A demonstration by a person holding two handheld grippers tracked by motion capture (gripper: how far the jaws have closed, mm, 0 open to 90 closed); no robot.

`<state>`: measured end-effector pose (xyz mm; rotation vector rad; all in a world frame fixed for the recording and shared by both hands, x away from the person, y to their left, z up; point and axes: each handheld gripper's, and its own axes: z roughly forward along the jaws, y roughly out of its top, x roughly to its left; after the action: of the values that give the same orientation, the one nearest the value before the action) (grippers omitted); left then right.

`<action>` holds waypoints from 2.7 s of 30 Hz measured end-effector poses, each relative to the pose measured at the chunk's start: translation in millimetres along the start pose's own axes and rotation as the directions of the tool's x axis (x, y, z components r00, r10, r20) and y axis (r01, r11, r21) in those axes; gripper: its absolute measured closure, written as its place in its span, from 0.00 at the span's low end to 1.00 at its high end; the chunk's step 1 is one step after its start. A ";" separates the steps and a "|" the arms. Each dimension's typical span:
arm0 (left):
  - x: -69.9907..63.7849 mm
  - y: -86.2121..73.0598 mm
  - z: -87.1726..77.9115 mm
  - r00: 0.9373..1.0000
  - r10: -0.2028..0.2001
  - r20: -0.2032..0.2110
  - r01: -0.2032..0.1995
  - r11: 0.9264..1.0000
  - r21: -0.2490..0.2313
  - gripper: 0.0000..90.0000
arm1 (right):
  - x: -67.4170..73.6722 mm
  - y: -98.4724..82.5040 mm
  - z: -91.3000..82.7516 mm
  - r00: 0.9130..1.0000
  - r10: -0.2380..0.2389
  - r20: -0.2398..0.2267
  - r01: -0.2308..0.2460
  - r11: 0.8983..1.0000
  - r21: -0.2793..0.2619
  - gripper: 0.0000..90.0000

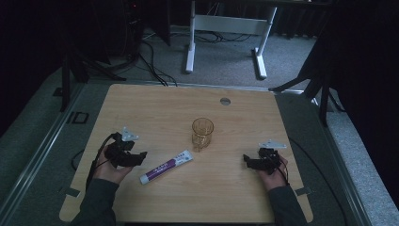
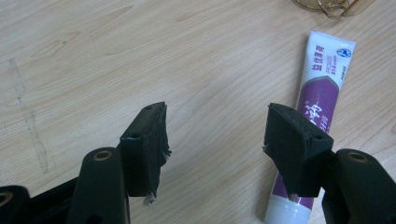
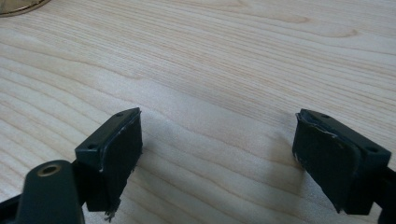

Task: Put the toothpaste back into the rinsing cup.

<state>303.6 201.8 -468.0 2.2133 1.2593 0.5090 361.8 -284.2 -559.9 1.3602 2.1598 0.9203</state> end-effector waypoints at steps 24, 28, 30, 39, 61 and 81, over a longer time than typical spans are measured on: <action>-3.2 3.4 0.1 0.999 0.034 0.028 -0.035 0.999 0.028 0.46 | 0.0 0.0 0.0 1.000 0.000 0.000 0.000 1.000 0.000 0.17; -3.1 3.8 0.5 0.999 0.038 0.035 -0.039 0.999 0.034 0.46 | 0.1 0.0 0.0 1.000 0.001 0.000 -0.001 1.000 0.000 0.17; -3.5 4.2 1.0 0.998 0.044 0.041 -0.045 0.998 0.041 0.46 | 0.1 0.0 0.0 1.000 0.001 0.000 -0.001 1.000 0.000 0.17; -6.7 5.9 4.1 0.997 0.056 0.059 -0.060 0.996 0.062 0.47 | 0.0 0.0 0.0 1.000 0.000 0.000 0.000 1.000 0.000 0.17; -12.1 11.8 10.4 0.993 0.079 0.085 -0.088 0.991 0.105 0.47 | 0.0 0.0 0.1 1.000 0.000 0.000 0.000 1.000 0.000 0.17; -16.9 16.6 15.9 0.991 0.093 0.096 -0.105 0.986 0.129 0.48 | 0.0 0.0 0.0 1.000 0.000 0.000 0.000 1.000 0.000 0.17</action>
<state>315.2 175.9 -471.2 2.3924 1.1722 0.3667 361.8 -284.3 -559.9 1.3597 2.1601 0.9202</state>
